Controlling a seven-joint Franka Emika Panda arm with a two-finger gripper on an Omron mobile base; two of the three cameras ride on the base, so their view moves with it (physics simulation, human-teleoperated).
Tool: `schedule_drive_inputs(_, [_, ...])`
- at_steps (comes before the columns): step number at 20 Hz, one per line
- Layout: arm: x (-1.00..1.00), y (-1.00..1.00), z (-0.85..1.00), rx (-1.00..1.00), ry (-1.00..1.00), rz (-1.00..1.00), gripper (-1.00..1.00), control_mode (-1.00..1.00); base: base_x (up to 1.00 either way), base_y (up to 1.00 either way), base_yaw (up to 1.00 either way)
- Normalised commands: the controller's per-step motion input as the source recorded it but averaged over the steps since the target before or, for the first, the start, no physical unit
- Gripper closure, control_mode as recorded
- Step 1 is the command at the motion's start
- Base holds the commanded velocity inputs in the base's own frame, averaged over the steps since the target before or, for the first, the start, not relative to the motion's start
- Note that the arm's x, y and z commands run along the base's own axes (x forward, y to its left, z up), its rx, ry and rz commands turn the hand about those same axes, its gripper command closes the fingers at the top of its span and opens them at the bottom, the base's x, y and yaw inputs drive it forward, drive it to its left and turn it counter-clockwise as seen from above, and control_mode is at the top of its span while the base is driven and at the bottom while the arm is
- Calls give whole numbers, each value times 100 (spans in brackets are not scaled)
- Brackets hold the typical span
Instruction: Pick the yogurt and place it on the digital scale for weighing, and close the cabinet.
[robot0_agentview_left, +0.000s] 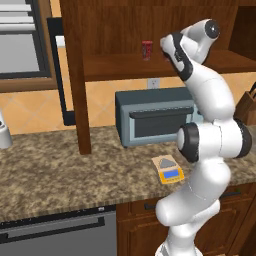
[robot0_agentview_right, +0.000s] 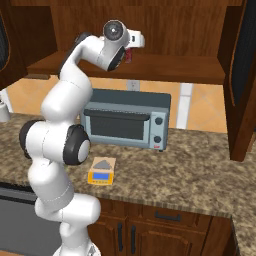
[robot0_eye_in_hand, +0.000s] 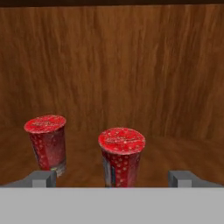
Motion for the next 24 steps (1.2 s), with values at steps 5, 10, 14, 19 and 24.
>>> schedule_drive_inputs(5, [41, 0, -22, 0, 5, 3, -100, -100, 0, 0, 0])
schedule_drive_inputs(10, [38, -6, -14, 0, 0, 3, -100, -100, 0, 0, 0])
schedule_drive_inputs(14, [30, -4, -25, 0, 2, 6, -100, -100, 0, 0, 0])
schedule_drive_inputs(19, [28, -1, -20, 0, 1, 3, 100, -100, 0, 0, 0])
schedule_drive_inputs(24, [25, -14, -12, 0, 1, 5, 100, -100, 0, 0, 0])
